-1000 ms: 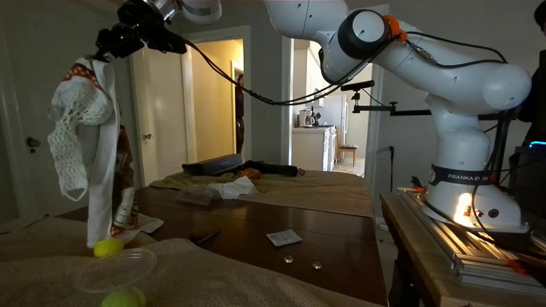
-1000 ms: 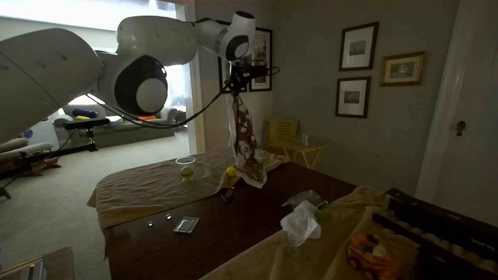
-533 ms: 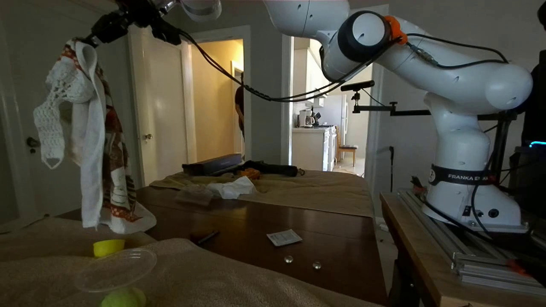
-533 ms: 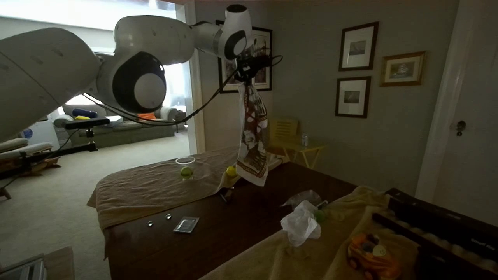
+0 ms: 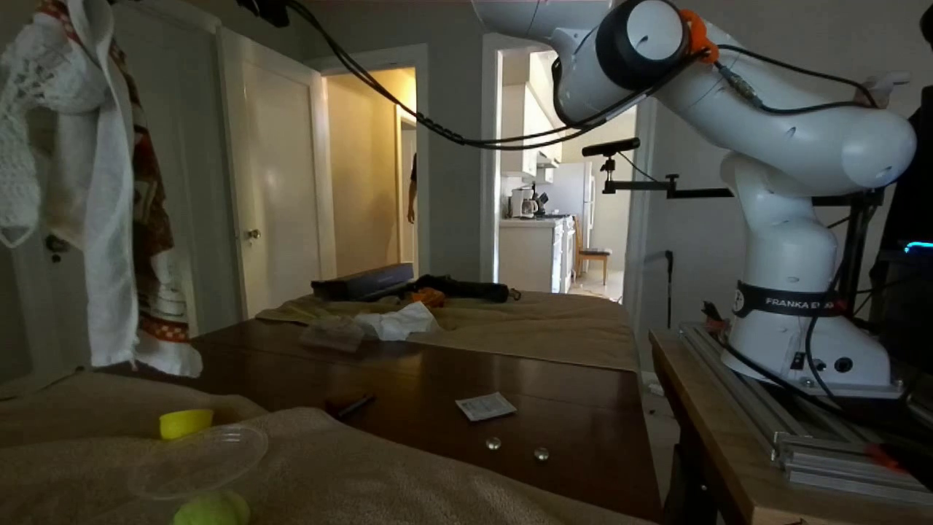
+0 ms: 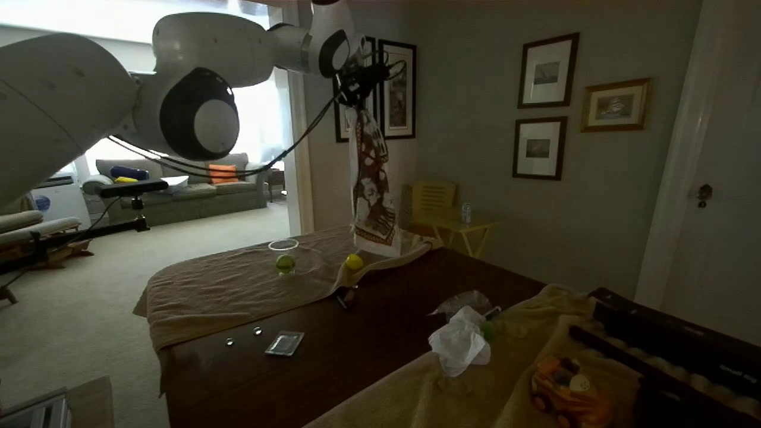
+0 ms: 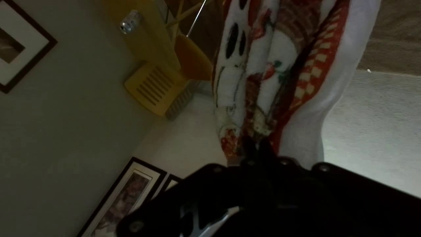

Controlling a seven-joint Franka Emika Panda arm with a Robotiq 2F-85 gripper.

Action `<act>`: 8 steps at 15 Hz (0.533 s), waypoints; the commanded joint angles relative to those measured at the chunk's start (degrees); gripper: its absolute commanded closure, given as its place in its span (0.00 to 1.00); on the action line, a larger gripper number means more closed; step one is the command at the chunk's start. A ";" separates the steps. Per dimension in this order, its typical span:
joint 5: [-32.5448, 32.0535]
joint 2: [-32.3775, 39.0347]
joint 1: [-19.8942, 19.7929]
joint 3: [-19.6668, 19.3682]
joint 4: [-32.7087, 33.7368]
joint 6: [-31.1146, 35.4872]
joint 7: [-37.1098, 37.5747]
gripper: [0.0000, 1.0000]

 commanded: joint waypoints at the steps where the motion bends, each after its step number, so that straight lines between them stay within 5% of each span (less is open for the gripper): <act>1: -0.76 -1.47 1.67 1.48 0.02 1.72 -2.54 0.99; 8: 6.81 1.75 -4.55 8.97 -1.20 -0.81 -7.84 0.99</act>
